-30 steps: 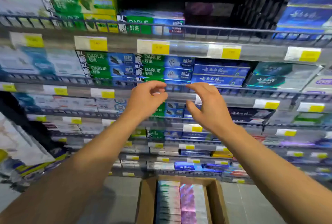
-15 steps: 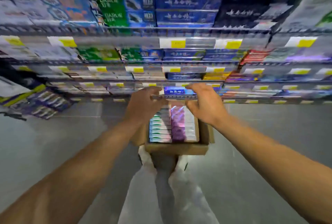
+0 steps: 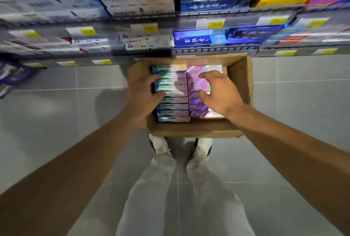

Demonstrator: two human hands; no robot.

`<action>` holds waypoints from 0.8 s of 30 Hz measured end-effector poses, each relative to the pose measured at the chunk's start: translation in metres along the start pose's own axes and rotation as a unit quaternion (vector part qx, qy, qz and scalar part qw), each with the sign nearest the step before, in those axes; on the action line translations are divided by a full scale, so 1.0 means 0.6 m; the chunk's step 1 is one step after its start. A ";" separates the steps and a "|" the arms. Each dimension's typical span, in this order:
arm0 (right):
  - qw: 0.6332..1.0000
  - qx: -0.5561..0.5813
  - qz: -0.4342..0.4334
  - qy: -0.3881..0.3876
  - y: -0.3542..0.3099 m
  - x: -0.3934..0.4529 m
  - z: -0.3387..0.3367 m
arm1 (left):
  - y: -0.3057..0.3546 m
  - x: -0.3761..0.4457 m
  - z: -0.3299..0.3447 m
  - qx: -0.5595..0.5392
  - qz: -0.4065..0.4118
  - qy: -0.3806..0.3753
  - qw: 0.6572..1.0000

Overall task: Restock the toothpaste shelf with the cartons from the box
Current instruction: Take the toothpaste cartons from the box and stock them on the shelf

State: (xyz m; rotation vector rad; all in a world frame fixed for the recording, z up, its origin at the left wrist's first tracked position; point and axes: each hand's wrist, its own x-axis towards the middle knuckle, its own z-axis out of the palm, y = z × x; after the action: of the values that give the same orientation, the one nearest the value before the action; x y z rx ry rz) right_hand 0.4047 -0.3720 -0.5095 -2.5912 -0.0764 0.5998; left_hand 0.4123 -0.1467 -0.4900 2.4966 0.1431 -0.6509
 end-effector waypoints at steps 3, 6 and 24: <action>0.999 0.025 0.028 -0.011 0.054 0.067 0.108 | -0.063 0.089 0.093 0.019 -0.002 -0.020 1.000; 0.997 0.049 0.064 -0.006 0.103 0.125 0.204 | -0.121 0.173 0.183 0.028 0.012 -0.040 0.999; 0.974 0.134 0.077 0.168 0.247 0.341 0.451 | -0.268 0.432 0.430 0.245 0.061 0.070 0.965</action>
State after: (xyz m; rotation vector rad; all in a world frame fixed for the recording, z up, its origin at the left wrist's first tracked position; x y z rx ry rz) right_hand 0.4661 -0.3523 -0.8741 -2.4072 0.2984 0.1980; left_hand 0.4938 -0.1585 -0.8813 2.9992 -0.1395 -0.5014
